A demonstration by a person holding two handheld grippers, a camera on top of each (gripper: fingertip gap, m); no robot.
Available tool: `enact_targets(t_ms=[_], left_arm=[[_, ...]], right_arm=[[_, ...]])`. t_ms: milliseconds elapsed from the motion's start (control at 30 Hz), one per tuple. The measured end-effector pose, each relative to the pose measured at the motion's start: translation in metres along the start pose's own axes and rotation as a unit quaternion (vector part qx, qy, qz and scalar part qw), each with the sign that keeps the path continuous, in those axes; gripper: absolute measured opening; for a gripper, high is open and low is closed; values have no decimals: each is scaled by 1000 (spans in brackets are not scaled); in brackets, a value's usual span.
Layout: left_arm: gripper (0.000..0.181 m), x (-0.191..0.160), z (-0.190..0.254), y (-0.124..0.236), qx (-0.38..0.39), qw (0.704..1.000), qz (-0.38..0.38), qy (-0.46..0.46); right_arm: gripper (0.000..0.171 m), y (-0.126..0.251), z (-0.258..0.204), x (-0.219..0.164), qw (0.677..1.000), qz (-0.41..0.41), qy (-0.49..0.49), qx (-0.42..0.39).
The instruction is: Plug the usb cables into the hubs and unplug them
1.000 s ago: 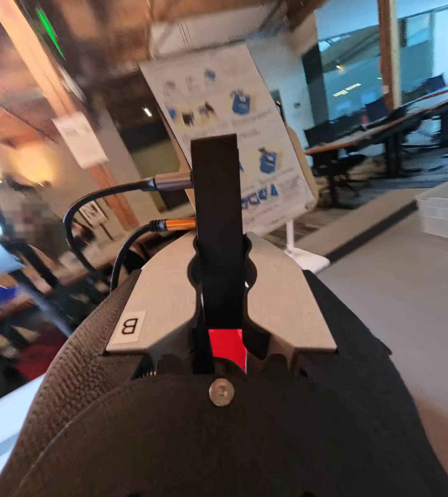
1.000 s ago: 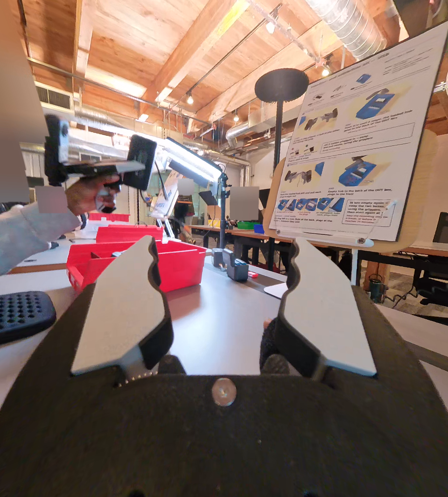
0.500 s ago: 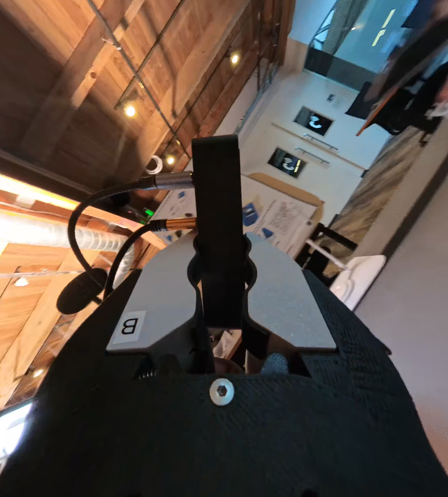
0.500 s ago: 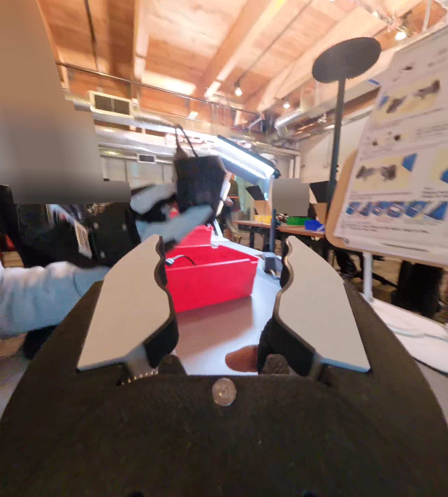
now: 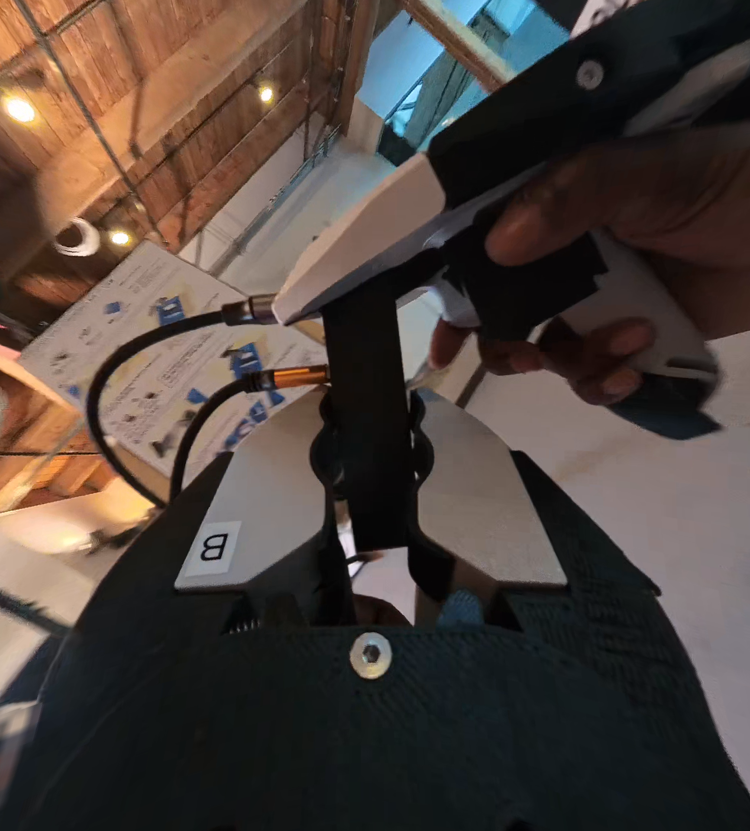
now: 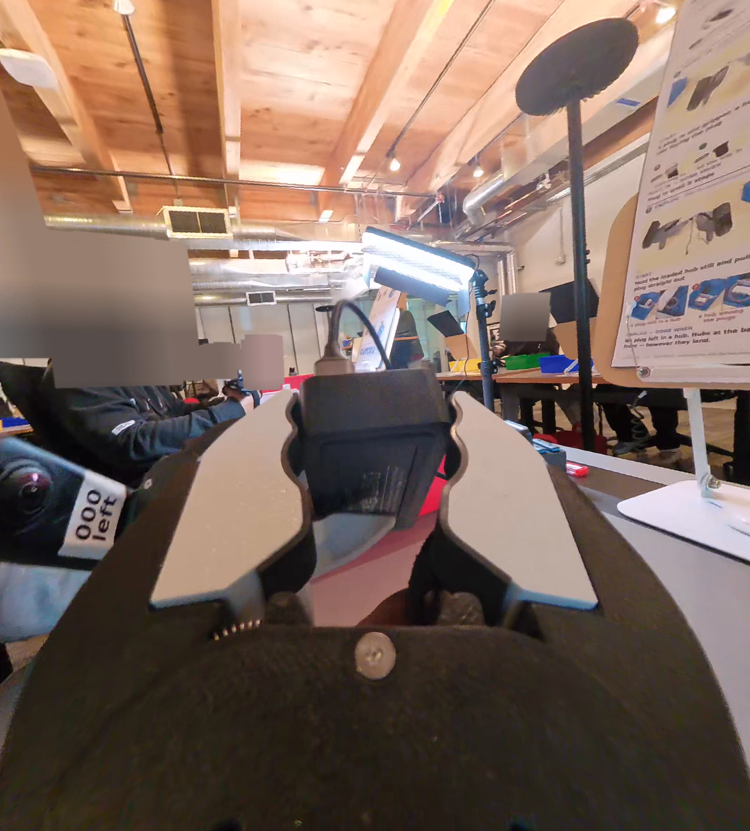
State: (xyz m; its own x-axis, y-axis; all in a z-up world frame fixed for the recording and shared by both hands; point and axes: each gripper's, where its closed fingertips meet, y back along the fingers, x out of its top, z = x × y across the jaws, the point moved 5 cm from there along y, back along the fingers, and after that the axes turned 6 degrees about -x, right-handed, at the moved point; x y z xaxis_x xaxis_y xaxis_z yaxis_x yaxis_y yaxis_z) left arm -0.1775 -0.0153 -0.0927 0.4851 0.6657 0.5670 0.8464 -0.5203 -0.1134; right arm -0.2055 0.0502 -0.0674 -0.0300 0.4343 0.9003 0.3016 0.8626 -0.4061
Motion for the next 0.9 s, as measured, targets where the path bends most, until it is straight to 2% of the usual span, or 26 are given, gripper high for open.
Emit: enact_targets(t_ms=[33, 167, 200, 300, 400, 500, 667, 767, 800, 900], left_arm=[[34, 2, 4, 0, -24, 999, 13, 27], [59, 7, 13, 0, -113, 976, 56, 175], [65, 6, 14, -1, -135, 966, 53, 214], [70, 6, 19, -1, -216, 920, 74, 318], [79, 7, 26, 0, -286, 880, 73, 372], [88, 4, 29, -2, -300, 864, 68, 400], [88, -7, 38, -8, -292, 862, 30, 413], [85, -5, 50, -7, -345, 827, 30, 444], [73, -1, 52, -4, -371, 810, 47, 452], [71, 1, 47, -4, -353, 815, 58, 455]], right_arm=[[61, 2, 0, 2, 1000, -2, 0, 9], [63, 10, 3, 6, 997, -24, -46, 58], [63, 11, 2, 5, 996, -31, -50, 63], [61, 10, 5, 2, 997, -35, -41, 54], [61, 13, 9, 3, 996, -29, -63, 61], [61, 16, 14, 7, 994, -14, -91, 64], [61, 14, 12, 4, 991, -5, -120, 66], [61, 11, 1, 5, 980, 14, -168, 106], [61, 11, -1, 5, 979, 18, -170, 112], [61, 11, -1, 8, 976, 25, -177, 126]])
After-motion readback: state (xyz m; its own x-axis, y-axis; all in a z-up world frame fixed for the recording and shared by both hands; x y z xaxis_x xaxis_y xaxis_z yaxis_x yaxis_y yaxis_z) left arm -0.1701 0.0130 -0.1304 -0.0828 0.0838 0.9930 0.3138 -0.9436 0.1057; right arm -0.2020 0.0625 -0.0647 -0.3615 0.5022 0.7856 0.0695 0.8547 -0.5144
